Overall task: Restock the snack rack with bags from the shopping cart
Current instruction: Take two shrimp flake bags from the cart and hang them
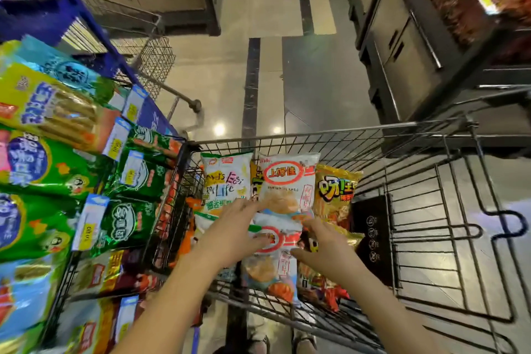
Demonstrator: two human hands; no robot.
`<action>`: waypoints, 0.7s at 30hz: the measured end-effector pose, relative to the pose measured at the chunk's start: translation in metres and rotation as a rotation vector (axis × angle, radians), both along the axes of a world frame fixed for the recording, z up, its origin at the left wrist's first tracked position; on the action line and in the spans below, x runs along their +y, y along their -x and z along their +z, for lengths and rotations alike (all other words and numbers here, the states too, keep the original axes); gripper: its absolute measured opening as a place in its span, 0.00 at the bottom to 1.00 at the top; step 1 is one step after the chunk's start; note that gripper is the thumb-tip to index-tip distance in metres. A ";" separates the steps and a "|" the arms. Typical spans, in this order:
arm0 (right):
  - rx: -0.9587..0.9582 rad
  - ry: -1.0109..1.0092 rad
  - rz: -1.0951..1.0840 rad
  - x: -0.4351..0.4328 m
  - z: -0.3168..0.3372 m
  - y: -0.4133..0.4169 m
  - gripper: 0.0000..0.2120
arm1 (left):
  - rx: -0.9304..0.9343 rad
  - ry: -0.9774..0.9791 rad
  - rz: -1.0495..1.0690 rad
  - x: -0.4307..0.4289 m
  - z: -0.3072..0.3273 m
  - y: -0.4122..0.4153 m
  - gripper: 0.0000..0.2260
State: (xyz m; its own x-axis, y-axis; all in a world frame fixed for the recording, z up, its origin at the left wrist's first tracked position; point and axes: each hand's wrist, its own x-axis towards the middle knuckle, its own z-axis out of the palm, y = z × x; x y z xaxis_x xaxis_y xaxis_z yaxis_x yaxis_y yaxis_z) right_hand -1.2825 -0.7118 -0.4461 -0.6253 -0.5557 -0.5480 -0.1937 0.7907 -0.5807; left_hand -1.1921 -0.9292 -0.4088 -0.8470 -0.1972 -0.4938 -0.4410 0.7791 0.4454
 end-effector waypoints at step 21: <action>-0.377 -0.093 -0.420 -0.054 -0.168 -0.060 0.53 | -0.029 -0.106 0.088 -0.018 -0.079 -0.023 0.35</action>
